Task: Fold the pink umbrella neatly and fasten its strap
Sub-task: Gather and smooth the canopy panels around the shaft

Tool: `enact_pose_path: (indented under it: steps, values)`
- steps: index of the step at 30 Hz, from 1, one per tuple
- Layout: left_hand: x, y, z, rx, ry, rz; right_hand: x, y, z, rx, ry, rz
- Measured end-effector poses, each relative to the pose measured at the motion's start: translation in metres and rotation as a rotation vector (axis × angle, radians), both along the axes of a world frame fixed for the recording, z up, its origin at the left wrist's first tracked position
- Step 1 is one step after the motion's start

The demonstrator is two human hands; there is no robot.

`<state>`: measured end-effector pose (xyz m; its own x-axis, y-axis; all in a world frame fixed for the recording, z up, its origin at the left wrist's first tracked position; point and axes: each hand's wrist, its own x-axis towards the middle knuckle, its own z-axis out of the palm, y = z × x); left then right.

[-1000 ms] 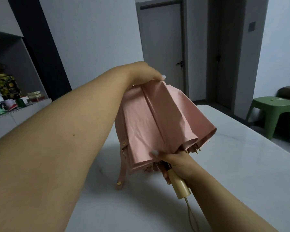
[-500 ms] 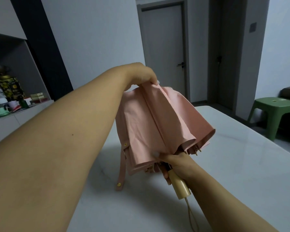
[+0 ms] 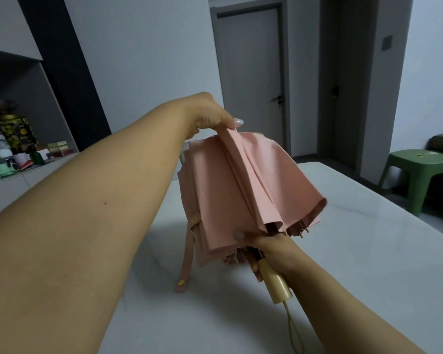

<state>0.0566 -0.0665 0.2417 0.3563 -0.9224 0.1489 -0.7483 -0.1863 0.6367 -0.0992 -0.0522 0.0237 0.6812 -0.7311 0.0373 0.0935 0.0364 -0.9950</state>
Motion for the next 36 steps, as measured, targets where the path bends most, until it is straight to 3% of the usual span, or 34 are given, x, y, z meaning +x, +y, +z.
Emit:
enact_pose_path:
  steps: [5,18,22,27,33,36]
  values:
    - [-0.003,0.004,0.002,-0.076,0.227,-0.062,0.0,-0.001,0.0,-0.01,-0.005,-0.028]
    - [0.003,0.014,-0.007,-0.182,0.044,0.058,0.0,-0.001,0.0,-0.012,-0.015,-0.031]
    - [0.005,0.017,-0.005,-0.222,0.152,0.021,0.0,-0.002,-0.001,-0.004,0.013,-0.033]
    - [0.006,0.017,-0.014,-0.135,0.132,-0.045,0.001,0.0,0.0,-0.029,-0.045,-0.013]
    - [0.01,0.016,-0.036,-0.342,0.177,-0.024,-0.003,-0.003,0.001,-0.036,-0.045,0.006]
    - [0.006,0.018,-0.052,-0.343,0.243,-0.038,-0.003,-0.004,-0.001,-0.023,-0.05,0.032]
